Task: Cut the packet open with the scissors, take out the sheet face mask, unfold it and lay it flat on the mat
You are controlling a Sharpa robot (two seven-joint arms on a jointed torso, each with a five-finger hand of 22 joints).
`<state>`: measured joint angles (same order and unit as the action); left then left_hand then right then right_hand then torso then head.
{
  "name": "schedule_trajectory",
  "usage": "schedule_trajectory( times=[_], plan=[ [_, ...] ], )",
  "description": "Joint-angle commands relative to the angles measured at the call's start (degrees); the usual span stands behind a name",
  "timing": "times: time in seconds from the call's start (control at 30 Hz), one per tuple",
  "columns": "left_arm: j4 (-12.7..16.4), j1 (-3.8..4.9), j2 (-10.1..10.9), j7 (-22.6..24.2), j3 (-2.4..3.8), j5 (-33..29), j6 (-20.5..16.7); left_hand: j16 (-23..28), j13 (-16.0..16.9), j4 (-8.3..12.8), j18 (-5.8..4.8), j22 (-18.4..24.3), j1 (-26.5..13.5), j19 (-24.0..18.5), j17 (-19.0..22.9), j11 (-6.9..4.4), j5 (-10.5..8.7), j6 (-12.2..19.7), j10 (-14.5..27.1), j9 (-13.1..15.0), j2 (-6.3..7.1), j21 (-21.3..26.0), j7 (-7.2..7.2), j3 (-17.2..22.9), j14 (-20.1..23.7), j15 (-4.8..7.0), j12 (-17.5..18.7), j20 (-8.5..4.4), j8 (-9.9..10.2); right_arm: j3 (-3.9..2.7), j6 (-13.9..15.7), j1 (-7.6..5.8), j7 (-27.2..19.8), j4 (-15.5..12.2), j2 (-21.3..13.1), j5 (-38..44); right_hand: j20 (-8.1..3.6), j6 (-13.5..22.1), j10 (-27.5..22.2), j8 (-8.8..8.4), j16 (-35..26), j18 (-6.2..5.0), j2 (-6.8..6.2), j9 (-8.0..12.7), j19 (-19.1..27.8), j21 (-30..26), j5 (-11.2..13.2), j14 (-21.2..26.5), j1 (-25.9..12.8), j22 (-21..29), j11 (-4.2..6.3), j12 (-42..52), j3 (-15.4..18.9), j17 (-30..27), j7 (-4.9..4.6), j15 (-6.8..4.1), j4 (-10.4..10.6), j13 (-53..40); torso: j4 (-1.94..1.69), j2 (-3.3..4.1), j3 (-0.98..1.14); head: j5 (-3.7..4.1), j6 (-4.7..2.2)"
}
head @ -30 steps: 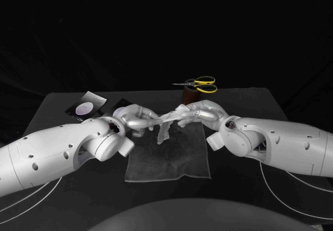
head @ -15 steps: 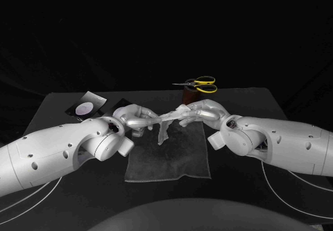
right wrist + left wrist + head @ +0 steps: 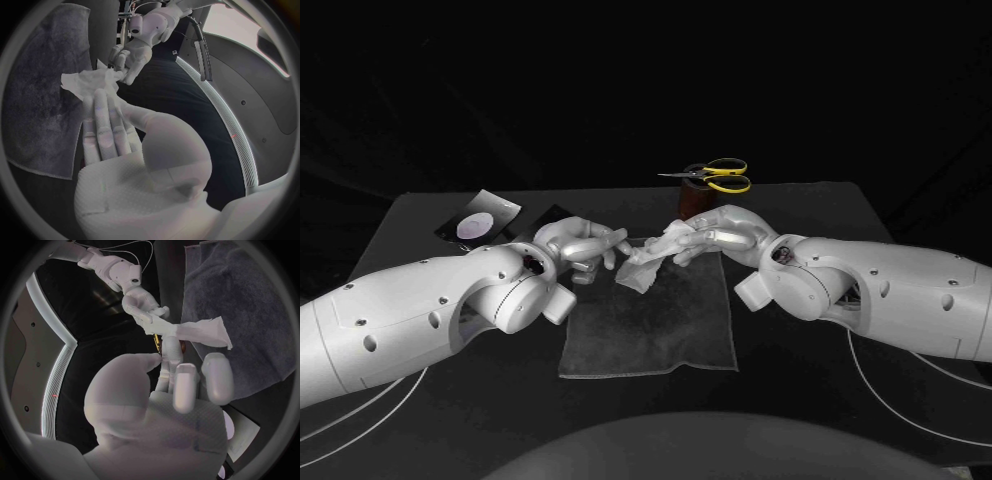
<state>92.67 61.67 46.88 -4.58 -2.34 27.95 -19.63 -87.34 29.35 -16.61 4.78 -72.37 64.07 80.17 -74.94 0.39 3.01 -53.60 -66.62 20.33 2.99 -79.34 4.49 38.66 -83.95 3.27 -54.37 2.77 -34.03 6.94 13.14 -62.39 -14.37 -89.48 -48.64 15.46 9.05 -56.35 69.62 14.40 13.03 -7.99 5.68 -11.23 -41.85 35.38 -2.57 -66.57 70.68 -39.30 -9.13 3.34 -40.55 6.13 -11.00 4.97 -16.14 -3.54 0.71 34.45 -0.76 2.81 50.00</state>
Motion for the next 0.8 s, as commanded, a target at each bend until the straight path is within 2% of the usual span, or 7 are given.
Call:
schedule_trajectory(
  times=[0.03, 0.07, 0.13, 0.23, 0.53, 0.73, 0.8],
  plan=[
    [0.0, 0.03, -0.1, -0.7, 0.04, -0.5, 2.2, -0.2, -0.5, -0.2, -0.62, 0.0, -0.8, -0.1, -9.0, 0.14, -0.21, -0.1, 0.6, -0.3, 0.12, -0.1, 0.39, -0.4, -4.4, -0.20, 0.1, 0.10, 0.4, -0.14, -1.5, -0.20, 0.1, -0.6, -0.1, 1.0, -0.02, -0.6, 2.7, 0.31, 0.1, -1.26, 0.63, -0.1, -0.4, 0.4, -0.2, -0.7, -0.1, -0.1, 2.10, 0.4, -0.4, 0.1, -0.01, -0.53, 0.0, -0.1, -0.02, -0.02, 0.04, -0.01, 0.00],
    [-0.1, 0.03, -0.2, -1.2, 0.04, -0.4, 2.4, -0.2, -0.5, -0.1, -0.61, 0.1, -1.1, -0.1, -8.9, 0.20, -0.21, 0.0, 0.8, -0.4, 0.33, -0.1, 0.48, -0.6, -4.4, -0.26, 0.2, 0.12, 0.6, -0.18, -1.4, -0.28, -0.2, -0.7, -0.1, 0.6, -0.01, -0.6, 2.8, 0.33, 0.1, -1.28, 0.64, -0.1, -0.4, 0.4, -0.2, -0.8, -0.1, -0.1, 2.11, 0.4, -0.4, 0.1, 0.01, -0.54, 0.0, -0.1, 0.01, -0.02, 0.02, -0.03, -0.01],
    [-0.4, 0.04, -0.2, -1.8, 0.04, -0.2, 2.7, 0.0, -0.6, 0.3, -0.40, 1.1, -1.6, -0.7, -8.5, 0.94, -0.23, 2.2, 2.4, -1.0, 4.02, 0.5, 1.36, -3.0, -4.2, -0.83, 0.7, 0.29, 1.8, -0.26, -1.5, -0.46, -0.5, -0.9, -0.2, 0.1, -0.01, -0.6, 2.9, 0.36, 0.1, -1.33, 0.65, -0.1, -0.5, 0.5, -0.2, -0.9, -0.1, -0.2, 2.15, 0.4, -0.5, 0.2, 0.04, -0.58, 0.1, -0.1, 0.00, -0.02, 0.03, -0.03, -0.01],
    [-0.9, 0.05, -0.1, -2.2, 0.04, 0.1, 2.9, 0.7, -0.5, 1.3, 0.03, 3.1, -0.7, -2.1, -6.9, 2.07, -0.26, 4.8, 4.5, -1.6, 7.51, 1.9, 2.60, -5.9, -3.6, -1.74, 0.9, 0.91, 3.0, -0.35, -1.7, -0.90, -0.9, -1.2, -0.4, -0.7, 0.00, -0.7, 3.0, 0.37, 0.1, -1.35, 0.65, -0.1, -0.5, 0.6, -0.2, -0.9, -0.2, -0.2, 2.17, 0.4, -0.5, 0.2, 0.06, -0.59, 0.1, -0.1, 0.02, -0.02, 0.02, -0.05, -0.02],
    [-2.4, 0.08, -0.2, 0.1, 0.05, 0.6, 0.7, 3.1, -0.8, 2.3, 1.62, 10.2, 2.6, -7.0, -1.6, 3.88, -0.22, 8.4, 9.8, -2.6, 9.56, 6.9, 4.36, -11.6, -1.0, -3.52, 1.1, 2.80, 4.2, -0.47, -3.4, -1.89, -1.1, -1.9, -0.8, -1.8, 0.02, -0.7, 3.0, 0.39, 0.1, -1.37, 0.68, -0.1, -0.5, 0.6, -0.2, -1.0, -0.2, -0.2, 2.19, 0.4, -0.6, 0.2, 0.08, -0.60, 0.1, -0.1, 0.01, -0.01, 0.00, 0.07, -0.21],
    [-2.3, 0.09, -0.6, 3.8, 0.06, 1.1, 1.1, 7.9, -2.3, 4.6, 3.48, 18.9, 7.3, -13.6, 8.2, 4.25, -0.22, 8.0, 14.5, -3.2, 11.22, 13.7, 4.34, -15.3, 4.7, -4.07, 3.1, 3.51, 3.6, -0.53, -4.6, -2.30, -0.8, -2.1, -0.8, -1.9, 0.03, -0.7, 3.0, 0.40, 0.1, -1.38, 0.69, -0.1, -0.5, 0.7, -0.2, -1.0, -0.2, -0.2, 2.19, 0.4, -0.6, 0.2, 0.08, -0.60, 0.1, -0.1, -0.02, -0.01, -0.06, -0.02, -0.27],
    [-2.2, 0.09, -0.8, 4.5, 0.06, 1.3, 1.9, 8.3, -2.7, 4.8, 3.68, 19.9, 7.8, -14.4, 9.1, 4.22, -0.23, 7.9, 15.0, -3.3, 11.49, 14.5, 4.24, -16.0, 5.4, -4.09, 3.5, 3.55, 3.5, -0.54, -4.8, -2.36, -0.7, -2.1, -0.7, -1.9, 0.03, -0.7, 3.0, 0.40, 0.1, -1.38, 0.69, -0.1, -0.5, 0.7, -0.2, -1.0, -0.2, -0.2, 2.19, 0.4, -0.6, 0.2, 0.08, -0.60, 0.1, -0.1, -0.01, -0.01, -0.05, -0.05, -0.28]
  ],
)
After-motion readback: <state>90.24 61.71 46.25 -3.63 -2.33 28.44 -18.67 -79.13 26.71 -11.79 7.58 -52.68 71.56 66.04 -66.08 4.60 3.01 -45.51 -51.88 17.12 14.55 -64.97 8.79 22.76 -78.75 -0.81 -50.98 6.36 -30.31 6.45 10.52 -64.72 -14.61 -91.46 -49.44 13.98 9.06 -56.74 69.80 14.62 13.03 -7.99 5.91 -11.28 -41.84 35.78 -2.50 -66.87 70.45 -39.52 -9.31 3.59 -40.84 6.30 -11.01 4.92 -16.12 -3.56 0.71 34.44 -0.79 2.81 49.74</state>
